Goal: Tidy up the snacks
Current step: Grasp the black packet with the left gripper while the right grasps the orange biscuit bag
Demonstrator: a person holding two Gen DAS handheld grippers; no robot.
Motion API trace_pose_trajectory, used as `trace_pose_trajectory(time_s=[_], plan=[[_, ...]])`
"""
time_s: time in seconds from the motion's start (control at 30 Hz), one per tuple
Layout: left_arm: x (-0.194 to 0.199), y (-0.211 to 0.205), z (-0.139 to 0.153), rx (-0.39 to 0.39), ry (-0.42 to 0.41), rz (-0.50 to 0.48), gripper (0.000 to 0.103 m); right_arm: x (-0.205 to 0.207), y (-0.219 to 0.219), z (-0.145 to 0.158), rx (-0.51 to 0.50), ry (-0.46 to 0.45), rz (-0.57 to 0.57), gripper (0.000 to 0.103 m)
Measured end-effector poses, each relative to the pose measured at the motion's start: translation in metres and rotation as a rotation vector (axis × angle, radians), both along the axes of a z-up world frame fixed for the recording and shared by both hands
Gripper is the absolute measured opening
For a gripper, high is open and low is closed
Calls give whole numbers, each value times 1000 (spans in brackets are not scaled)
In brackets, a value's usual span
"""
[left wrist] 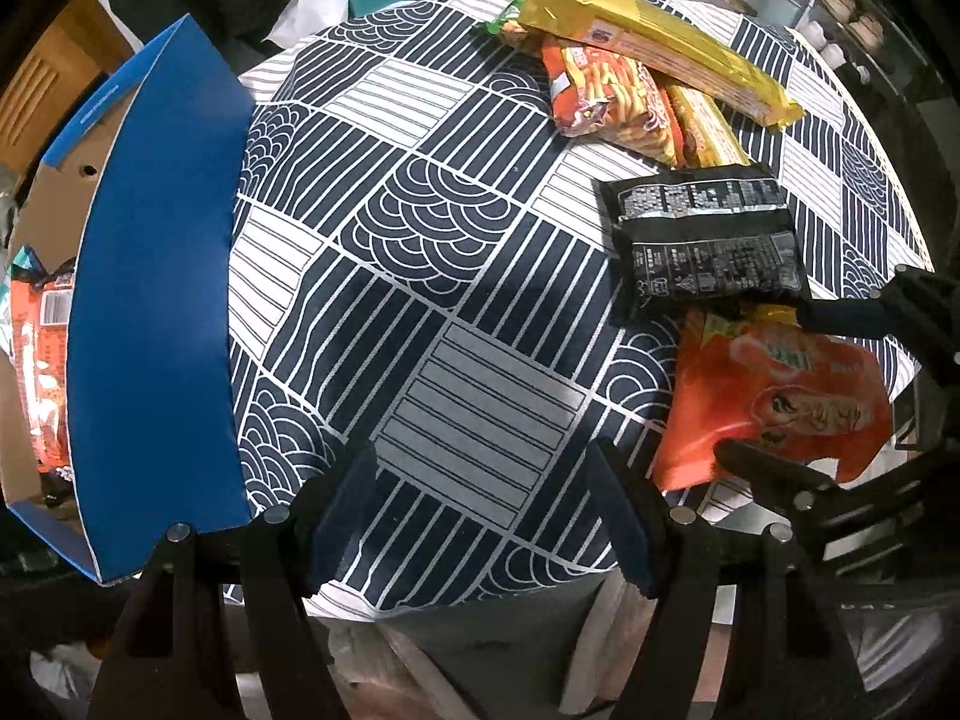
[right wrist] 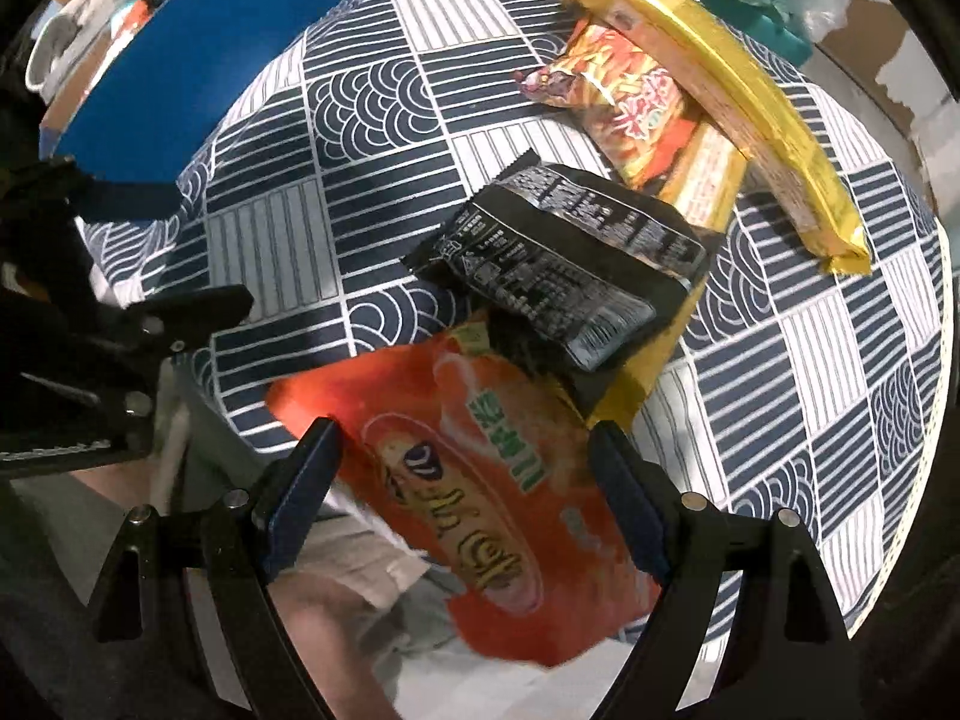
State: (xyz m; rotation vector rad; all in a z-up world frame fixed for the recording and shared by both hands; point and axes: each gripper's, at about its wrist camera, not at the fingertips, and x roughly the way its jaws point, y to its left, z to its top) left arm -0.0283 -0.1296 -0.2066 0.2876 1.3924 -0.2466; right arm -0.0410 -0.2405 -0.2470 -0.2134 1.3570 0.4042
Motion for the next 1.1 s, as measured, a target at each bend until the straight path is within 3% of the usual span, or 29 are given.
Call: trace_pose_trajectory(time_s=[0.27,0.37,0.47,0.67,0.77,0.93,1.1], plan=[[4,7,-3,7,5,11,73,16,6,-19,-58,-24,-69,83],[7,10,-6,9,5,20,73,23,4,-14,-58,-63,-121,68],[11,10,-7,8,-1,26,73,28,-4,-13,-46,-55,-188,63],[17,7,-10,7,-10,23,73,22,-22,-2,12,-15,-295,63],[23,3,-11,3,-16,14,73,14,-31,2,14,5,-321,75],[28,-4,-8,1,-28,-10,73,1,-31,-11,-35,40,-305,78],[34,-10,-4,-10,-34,-18,73,3,-36,-10,-21,31,-300,58]])
